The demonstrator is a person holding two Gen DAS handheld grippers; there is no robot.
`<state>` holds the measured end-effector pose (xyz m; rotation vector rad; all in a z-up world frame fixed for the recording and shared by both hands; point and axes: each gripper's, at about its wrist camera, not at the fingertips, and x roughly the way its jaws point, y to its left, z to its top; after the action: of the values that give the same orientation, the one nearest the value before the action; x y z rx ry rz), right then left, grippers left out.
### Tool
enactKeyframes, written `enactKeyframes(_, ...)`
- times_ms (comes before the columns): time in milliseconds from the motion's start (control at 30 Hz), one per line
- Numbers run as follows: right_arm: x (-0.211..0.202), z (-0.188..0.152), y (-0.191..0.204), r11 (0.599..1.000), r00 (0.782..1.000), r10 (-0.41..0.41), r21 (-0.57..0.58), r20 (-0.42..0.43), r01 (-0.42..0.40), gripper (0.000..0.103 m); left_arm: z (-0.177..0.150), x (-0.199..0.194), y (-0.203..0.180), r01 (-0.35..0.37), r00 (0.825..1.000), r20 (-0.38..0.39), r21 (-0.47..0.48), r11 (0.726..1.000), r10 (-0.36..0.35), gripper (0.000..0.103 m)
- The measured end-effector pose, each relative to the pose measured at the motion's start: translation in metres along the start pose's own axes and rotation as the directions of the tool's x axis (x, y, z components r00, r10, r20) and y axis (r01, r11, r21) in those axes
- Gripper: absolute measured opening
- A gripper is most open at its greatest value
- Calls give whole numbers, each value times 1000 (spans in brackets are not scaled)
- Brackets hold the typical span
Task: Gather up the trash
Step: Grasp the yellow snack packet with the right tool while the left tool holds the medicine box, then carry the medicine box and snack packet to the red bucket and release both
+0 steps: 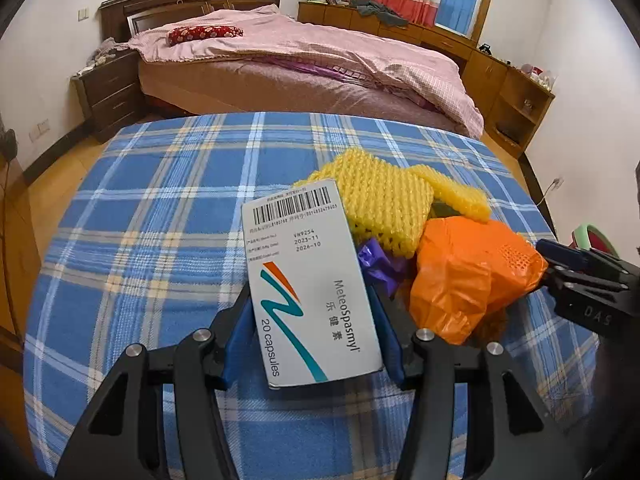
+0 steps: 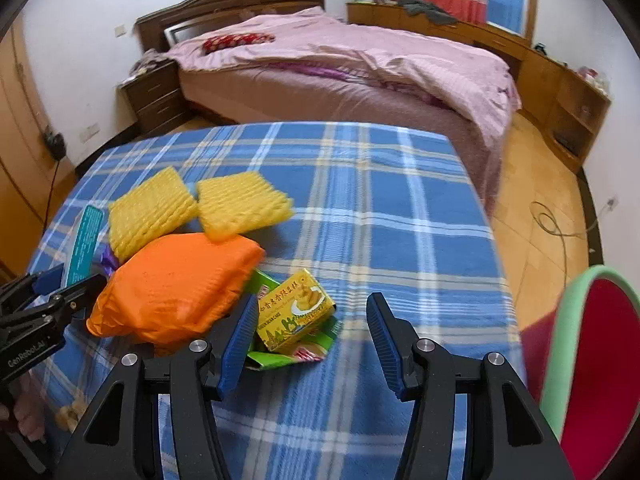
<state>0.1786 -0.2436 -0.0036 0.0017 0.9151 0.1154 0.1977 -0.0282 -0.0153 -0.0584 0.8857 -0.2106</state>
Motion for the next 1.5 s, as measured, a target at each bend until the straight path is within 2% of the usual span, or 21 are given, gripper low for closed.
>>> enactKeyframes(233,5,-8,3,996,996,91,18,2,-91,57,-3,0,-1,17,1000,-2,-3,1000,-17,55)
enactKeyframes(267,5,-8,7,996,996,85,17,11,-85,57,-3,-1,-1,17,1000,-1,-4,1000,-17,55)
enactKeyframes(300,3,-9,8,996,996,85,20,17,-85,51,-3,-1,0,18,1000,1,-5,1000,-18,55)
enactKeyframes(333,1,-10,8,995,996,91,31,25,-92,50,-3,-2,0,19,1000,2,-7,1000,-19,55)
enactKeyframes(567,-17,-18,-3,988,993,78,127,86,-89,49,-5,-8,0,28,999,18,-9,1000,-28,55)
enactKeyframes(800,-60,-38,-17,963,981,72,242,179,-115,49,-6,-19,-5,50,997,55,7,999,-50,55)
enactKeyframes(967,-89,-66,-30,946,979,40,308,198,-101,49,-7,-28,-13,70,994,77,40,997,-73,55)
enactKeyframes(1167,-122,-108,-52,924,981,-39,380,188,-36,49,-15,-47,-32,118,989,79,99,988,-126,56)
enactKeyframes(1300,-142,-131,-74,896,978,-99,444,185,7,49,-22,-59,-51,164,983,59,132,977,-173,56)
enactKeyframes(1500,-164,-150,-101,857,965,-146,516,216,14,49,-30,-71,-90,217,974,21,196,956,-226,55)
